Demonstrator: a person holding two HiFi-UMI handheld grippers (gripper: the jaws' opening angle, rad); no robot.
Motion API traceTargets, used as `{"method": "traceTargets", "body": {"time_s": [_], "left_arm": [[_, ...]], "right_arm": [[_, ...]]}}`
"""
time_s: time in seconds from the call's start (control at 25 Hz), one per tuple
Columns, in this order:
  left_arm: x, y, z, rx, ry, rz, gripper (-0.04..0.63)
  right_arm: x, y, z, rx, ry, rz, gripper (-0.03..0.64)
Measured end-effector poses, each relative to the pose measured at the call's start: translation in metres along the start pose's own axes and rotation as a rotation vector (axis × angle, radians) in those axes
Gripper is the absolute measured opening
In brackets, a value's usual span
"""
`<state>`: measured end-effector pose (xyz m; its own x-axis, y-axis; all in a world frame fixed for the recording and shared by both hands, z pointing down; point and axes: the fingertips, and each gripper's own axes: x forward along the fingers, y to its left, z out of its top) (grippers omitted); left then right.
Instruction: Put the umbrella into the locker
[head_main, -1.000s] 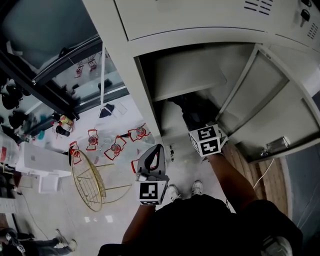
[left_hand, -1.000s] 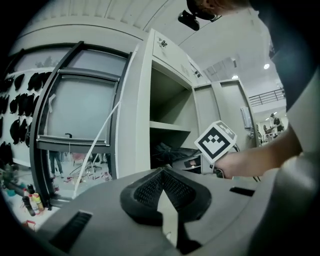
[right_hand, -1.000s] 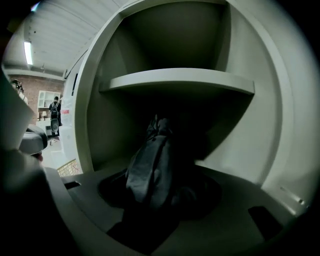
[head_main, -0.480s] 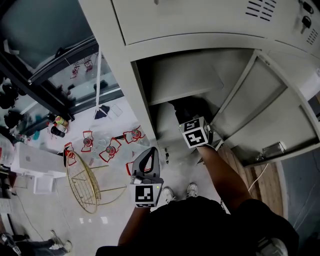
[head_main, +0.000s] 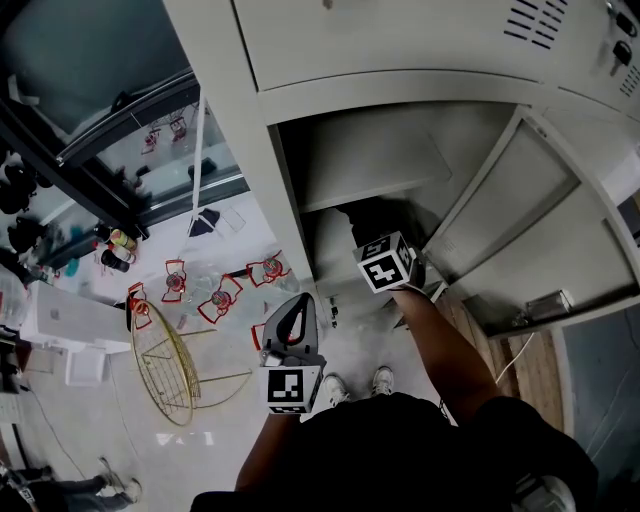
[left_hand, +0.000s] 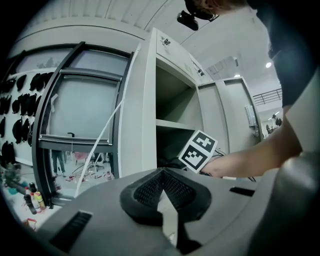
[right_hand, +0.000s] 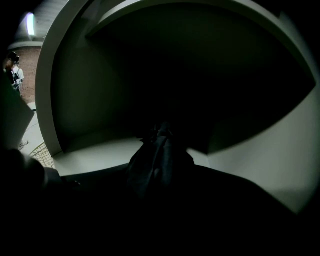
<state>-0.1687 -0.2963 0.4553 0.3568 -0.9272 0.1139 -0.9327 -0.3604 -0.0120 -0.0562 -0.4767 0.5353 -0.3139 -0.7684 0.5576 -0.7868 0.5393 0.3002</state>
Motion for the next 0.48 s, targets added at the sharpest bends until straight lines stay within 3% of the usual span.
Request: {"method": "traceTargets", "body": {"time_s": [0.48], "left_arm": [[-0.004, -0.006, 0.004, -0.008, -0.009, 0.004, -0.003]], "right_arm": [[-0.009, 0.005, 0.006, 0.002, -0.041, 0.055, 0.305]]}}
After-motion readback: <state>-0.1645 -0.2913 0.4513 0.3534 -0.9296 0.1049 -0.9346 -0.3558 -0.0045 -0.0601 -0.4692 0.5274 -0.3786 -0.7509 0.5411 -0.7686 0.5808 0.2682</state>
